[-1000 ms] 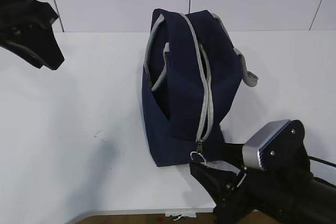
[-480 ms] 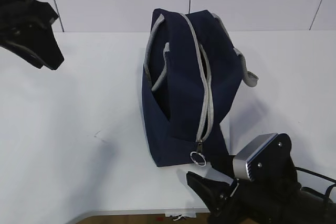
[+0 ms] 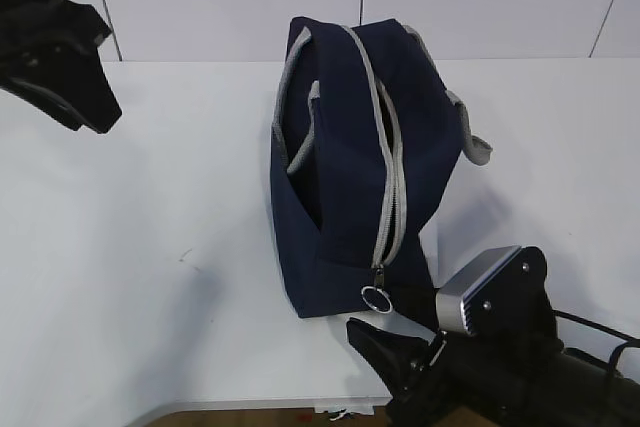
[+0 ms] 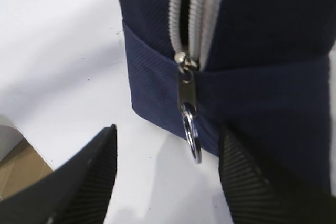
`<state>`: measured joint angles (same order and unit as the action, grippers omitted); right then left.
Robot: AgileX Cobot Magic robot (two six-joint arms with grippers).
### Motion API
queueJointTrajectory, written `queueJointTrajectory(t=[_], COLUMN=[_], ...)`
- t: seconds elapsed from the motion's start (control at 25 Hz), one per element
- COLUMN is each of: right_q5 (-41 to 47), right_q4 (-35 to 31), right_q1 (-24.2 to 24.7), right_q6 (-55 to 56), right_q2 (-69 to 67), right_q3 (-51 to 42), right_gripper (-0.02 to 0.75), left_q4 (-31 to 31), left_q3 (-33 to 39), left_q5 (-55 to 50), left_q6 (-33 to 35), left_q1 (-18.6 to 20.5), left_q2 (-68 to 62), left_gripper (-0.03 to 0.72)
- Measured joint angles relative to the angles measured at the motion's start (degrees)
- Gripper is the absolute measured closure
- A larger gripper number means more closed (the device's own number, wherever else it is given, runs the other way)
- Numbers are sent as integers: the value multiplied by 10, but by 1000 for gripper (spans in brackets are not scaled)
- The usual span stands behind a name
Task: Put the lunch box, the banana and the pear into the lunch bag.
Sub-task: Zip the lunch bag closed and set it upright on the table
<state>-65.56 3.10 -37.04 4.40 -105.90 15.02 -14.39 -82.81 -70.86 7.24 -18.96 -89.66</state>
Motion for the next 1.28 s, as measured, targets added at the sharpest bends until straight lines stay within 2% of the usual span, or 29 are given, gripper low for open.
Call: queueJointTrajectory(t=[0.24, 0.32, 0.64, 1.0, 1.2, 1.28], right_q5=[0, 0, 0, 0, 0, -1], right_q4=[0, 0, 0, 0, 0, 0], right_q1=[0, 0, 0, 0, 0, 0], right_q6=[1, 1, 1, 2, 2, 2], right_q2=[0, 0, 0, -1, -1, -1], right_q3=[2, 2, 2, 2, 2, -3], right_gripper=[279, 301, 487, 606, 724, 745], left_q4=[0, 0, 0, -38, -56, -63], left_q3=[0, 0, 0, 0, 0, 0], left_q5=[0, 0, 0, 0, 0, 0], left_q6=[0, 0, 0, -1, -1, -1], left_q1=[0, 0, 0, 0, 0, 0], left_q2=[0, 0, 0, 0, 0, 0], left_gripper=[444, 444, 444, 444, 444, 444])
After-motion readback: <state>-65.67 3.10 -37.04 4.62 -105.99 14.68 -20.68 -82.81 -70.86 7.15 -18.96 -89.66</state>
